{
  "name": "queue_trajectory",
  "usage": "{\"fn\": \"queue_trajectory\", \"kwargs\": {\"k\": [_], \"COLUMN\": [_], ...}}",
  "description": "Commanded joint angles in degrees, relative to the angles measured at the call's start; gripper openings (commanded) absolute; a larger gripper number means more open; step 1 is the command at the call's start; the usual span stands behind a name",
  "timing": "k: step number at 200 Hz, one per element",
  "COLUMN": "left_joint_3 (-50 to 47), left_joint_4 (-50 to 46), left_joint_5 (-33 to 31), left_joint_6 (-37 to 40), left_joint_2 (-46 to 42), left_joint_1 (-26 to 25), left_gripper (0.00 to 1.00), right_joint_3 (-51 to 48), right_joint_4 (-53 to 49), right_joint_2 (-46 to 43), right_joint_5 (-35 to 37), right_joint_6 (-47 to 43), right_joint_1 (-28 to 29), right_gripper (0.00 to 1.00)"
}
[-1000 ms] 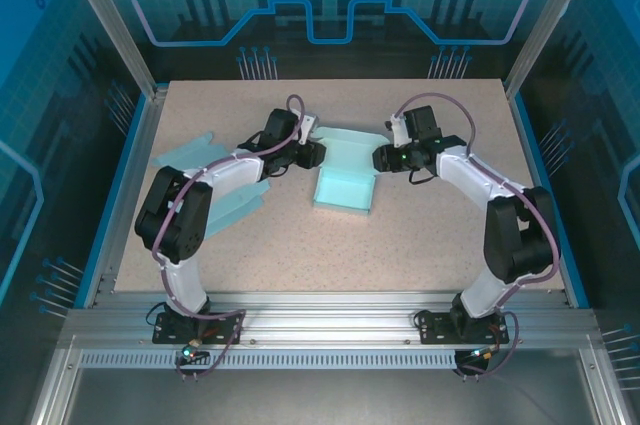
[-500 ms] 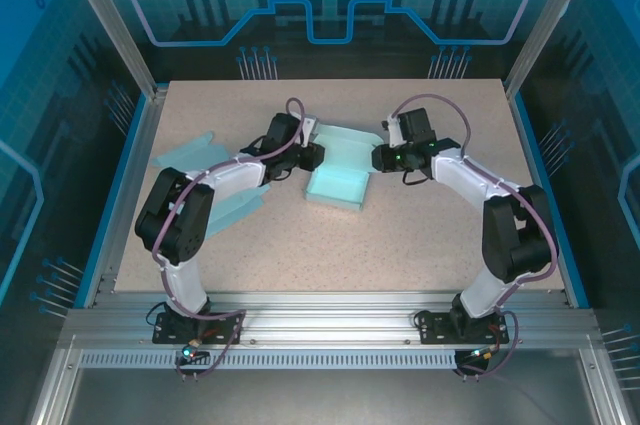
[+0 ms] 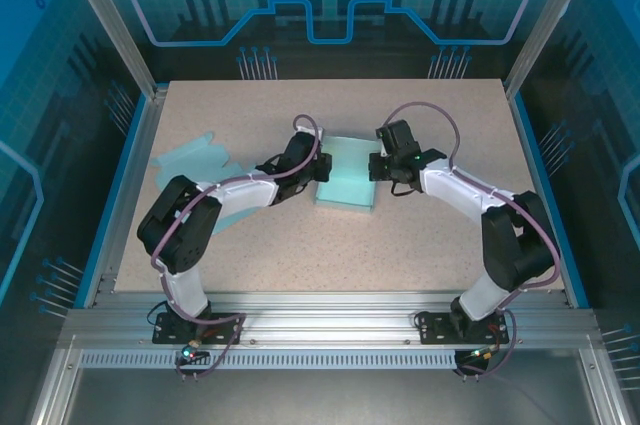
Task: Fold the paper box
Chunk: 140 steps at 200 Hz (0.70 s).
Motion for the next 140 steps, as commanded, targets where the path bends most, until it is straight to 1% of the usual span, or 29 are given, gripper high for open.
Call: {"fn": "queue_trajectory", "kwargs": {"k": [1, 34, 59, 103, 140], "left_joint_3": [-1.4, -3.0, -1.7, 2.0, 4.9], "left_joint_4": [3.4, 5.5, 5.4, 6.4, 8.4], "left_joint_5": [0.6, 1.2, 1.2, 1.0, 0.6], "left_joint_6": [-3.3, -5.9, -6.2, -6.2, -6.5], "left_joint_2": [-2.1, -2.5, -1.7, 0.1, 1.8], "left_joint_1": [-2.1, -2.3, -2.4, -2.5, -2.9], "left_gripper": [0.21, 0.19, 0.17, 0.17, 0.19], "right_joint_3": [-1.6, -3.0, -2.9, 0.7, 4.0], "right_joint_4": [3.1, 5.6, 8.3, 9.0, 10.1], "right_joint_2": [-1.4, -1.6, -1.6, -0.5, 1.6], "right_joint_5": [0.1, 0.2, -0.3, 1.6, 1.9], "right_joint_6": [2.8, 4.1, 4.6, 3.0, 1.4], "right_joint_1": [1.6, 1.6, 2.2, 2.8, 2.8], "right_gripper": [0.06, 0.06, 0.06, 0.07, 0.07]}}
